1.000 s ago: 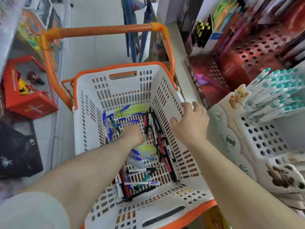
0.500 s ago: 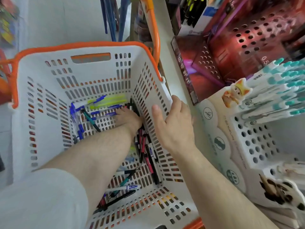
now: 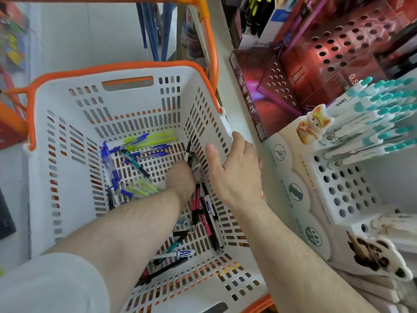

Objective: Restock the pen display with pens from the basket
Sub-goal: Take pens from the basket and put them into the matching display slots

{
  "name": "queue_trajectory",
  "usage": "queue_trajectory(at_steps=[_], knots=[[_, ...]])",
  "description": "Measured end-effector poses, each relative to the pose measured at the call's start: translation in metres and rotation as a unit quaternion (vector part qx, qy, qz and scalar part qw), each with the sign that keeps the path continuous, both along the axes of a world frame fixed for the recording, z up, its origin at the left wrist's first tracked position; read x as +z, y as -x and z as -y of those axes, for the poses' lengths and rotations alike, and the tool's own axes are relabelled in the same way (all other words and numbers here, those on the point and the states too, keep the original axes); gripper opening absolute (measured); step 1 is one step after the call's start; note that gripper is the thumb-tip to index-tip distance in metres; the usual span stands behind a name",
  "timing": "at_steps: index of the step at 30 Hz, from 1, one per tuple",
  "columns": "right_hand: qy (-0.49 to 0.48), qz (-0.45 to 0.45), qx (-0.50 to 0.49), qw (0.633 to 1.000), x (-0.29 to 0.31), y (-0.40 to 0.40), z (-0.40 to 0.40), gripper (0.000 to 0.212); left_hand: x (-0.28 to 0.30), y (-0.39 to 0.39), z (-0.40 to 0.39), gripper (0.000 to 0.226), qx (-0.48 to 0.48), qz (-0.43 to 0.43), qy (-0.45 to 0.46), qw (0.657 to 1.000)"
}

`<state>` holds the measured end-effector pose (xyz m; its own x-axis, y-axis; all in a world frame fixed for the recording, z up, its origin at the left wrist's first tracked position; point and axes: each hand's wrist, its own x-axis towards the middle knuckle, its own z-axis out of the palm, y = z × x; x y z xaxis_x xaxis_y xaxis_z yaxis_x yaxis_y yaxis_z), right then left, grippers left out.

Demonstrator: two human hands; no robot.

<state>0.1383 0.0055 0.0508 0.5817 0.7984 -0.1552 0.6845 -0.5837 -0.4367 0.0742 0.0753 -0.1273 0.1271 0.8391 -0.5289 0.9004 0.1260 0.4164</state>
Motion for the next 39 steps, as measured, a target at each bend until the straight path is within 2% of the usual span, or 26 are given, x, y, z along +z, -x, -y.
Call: queue_trajectory(at_steps=[4,7,9,12,14,16,17,18,20,21,23,24,26,30,34,37,39], knots=[[-0.007,0.0,0.004,1.0,-0.003,0.0,0.0,0.07,-0.004,0.02,0.01,0.017,-0.025,0.027,0.023,0.999],[-0.011,-0.017,0.001,1.0,-0.006,-0.003,0.001,0.07,0.0,0.032,0.01,0.02,0.028,0.134,0.094,0.986],[-0.051,-0.044,-0.021,0.998,-0.003,-0.005,0.001,0.066,0.015,0.039,0.007,0.03,0.106,0.241,0.159,0.951],[-0.215,-0.067,-0.055,0.973,0.01,0.008,0.01,0.045,0.047,0.052,0.0,0.062,0.196,0.334,0.204,0.899],[-0.297,-0.093,-0.086,0.946,0.02,0.025,0.022,0.026,0.072,0.059,-0.003,0.057,0.251,0.412,0.192,0.854],[-0.271,-0.217,-0.184,0.919,0.033,0.046,0.034,0.009,0.101,0.067,-0.002,0.039,0.259,0.474,0.168,0.825],[-0.222,-0.302,-0.256,0.891,0.034,0.055,0.04,0.012,0.113,0.071,-0.001,0.03,0.254,0.49,0.154,0.82],[-0.167,-0.391,-0.32,0.847,0.03,0.061,0.045,0.016,0.13,0.074,0.002,0.024,0.238,0.507,0.139,0.817],[-0.077,-0.548,-0.421,0.719,0.018,0.072,0.053,0.014,0.153,0.081,0.008,0.028,0.215,0.527,0.114,0.814],[-0.043,-0.606,-0.453,0.653,0.013,0.078,0.055,0.02,0.164,0.084,0.012,0.029,0.204,0.535,0.102,0.814],[-0.012,-0.69,-0.474,0.546,0.006,0.087,0.057,0.058,0.177,0.088,0.019,0.029,0.172,0.54,0.064,0.821],[-0.014,-0.722,-0.47,0.508,0.006,0.091,0.056,0.07,0.183,0.091,0.022,0.029,0.151,0.544,0.051,0.824],[-0.033,-0.766,-0.443,0.465,0.012,0.098,0.052,0.077,0.192,0.096,0.028,0.027,0.125,0.553,0.045,0.823],[-0.105,-0.79,-0.414,0.44,0.023,0.098,0.044,0.07,0.201,0.101,0.04,0.014,0.103,0.561,0.034,0.821],[-0.141,-0.774,-0.389,0.478,0.034,0.091,0.039,0.057,0.207,0.102,0.055,0.039,0.078,0.578,0.054,0.81],[-0.177,-0.766,-0.374,0.492,0.033,0.085,0.037,0.058,0.213,0.101,0.065,0.042,0.06,0.57,0.074,0.816],[-0.188,-0.767,-0.343,0.508,0.036,0.083,0.038,0.041,0.216,0.101,0.068,0.04,0.045,0.559,0.068,0.825]])
